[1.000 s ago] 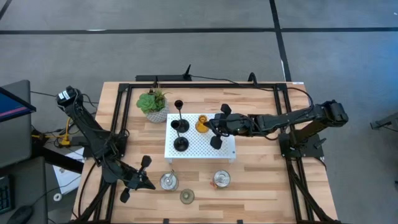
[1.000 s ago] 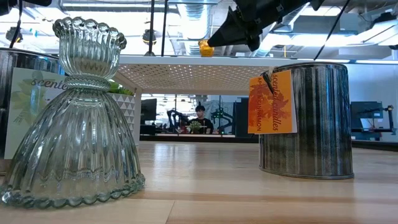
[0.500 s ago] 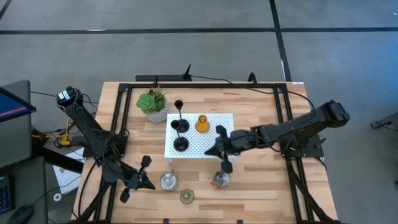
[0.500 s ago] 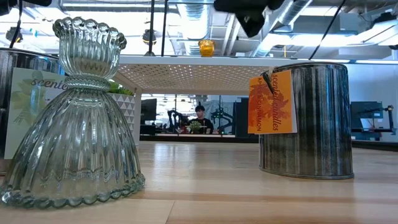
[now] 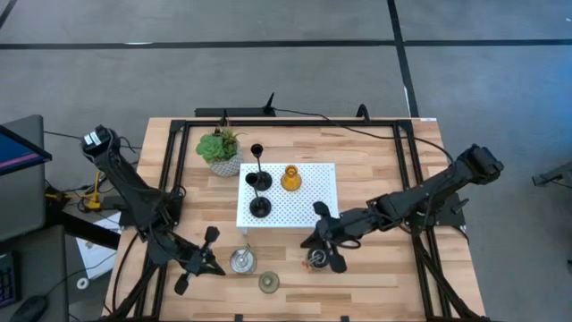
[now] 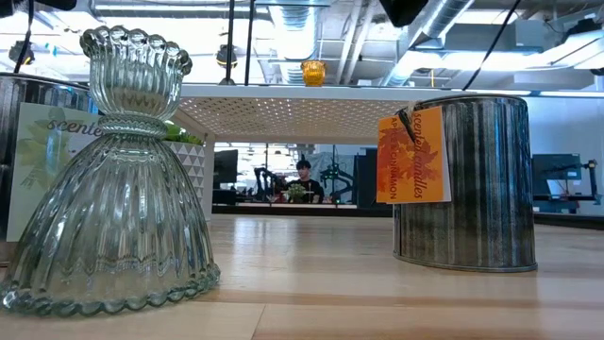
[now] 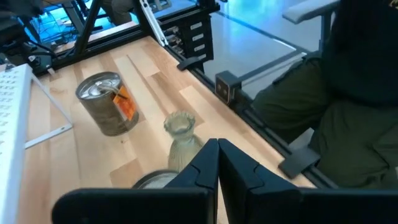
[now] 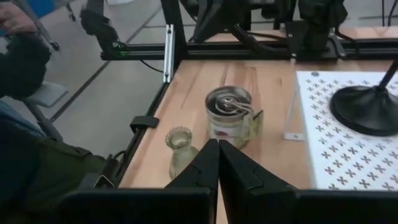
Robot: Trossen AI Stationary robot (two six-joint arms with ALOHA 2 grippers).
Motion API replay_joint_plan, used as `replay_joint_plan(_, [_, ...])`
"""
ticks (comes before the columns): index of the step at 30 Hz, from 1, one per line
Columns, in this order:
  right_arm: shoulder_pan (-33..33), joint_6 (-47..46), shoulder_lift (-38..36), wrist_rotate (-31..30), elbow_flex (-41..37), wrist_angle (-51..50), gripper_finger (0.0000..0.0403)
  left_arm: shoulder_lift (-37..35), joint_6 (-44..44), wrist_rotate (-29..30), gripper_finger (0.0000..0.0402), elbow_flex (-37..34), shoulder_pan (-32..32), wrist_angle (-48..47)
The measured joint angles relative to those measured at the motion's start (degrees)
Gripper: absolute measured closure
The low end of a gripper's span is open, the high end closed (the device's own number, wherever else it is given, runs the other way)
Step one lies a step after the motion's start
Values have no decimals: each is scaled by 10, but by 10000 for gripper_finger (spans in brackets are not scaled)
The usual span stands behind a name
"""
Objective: Pick & Place candle stick holders
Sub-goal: Align the transparent glass candle holder with the yellow glass candle holder on the shelf
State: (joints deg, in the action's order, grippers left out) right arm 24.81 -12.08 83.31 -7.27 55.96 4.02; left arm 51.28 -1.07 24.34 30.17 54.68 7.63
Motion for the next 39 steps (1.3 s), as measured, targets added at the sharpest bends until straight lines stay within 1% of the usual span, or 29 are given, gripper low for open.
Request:
replay_joint_plan(6, [15, 0, 18, -3, 0, 46, 403, 82, 0, -6, 394, 0, 0, 108])
replay_joint_plan(12, [38, -1, 59, -3, 0, 102, 403, 143, 1, -6, 394, 0, 0, 228])
replay_joint_plan(17, [59, -1, 104, -3, 0, 174, 403, 186, 28, -6, 394, 0, 0, 281])
replay_joint_plan(21, [70, -1, 143, -3, 10, 206, 403, 224, 60, -6, 394, 0, -1, 312])
replay_joint_plan(26, [71, 0, 191, -3, 55, 206, 403, 269, 63, -4, 394, 0, -1, 383])
replay_joint_plan(28, [71, 0, 206, -2, 76, 188, 403, 281, 63, -4, 394, 0, -1, 399])
replay_joint_plan(35, [67, 5, 262, -1, 154, 88, 403, 286, 63, -4, 394, 0, -3, 404])
replay_joint_plan(39, [66, 31, 288, -1, 201, 37, 403, 286, 63, -4, 394, 0, -3, 404])
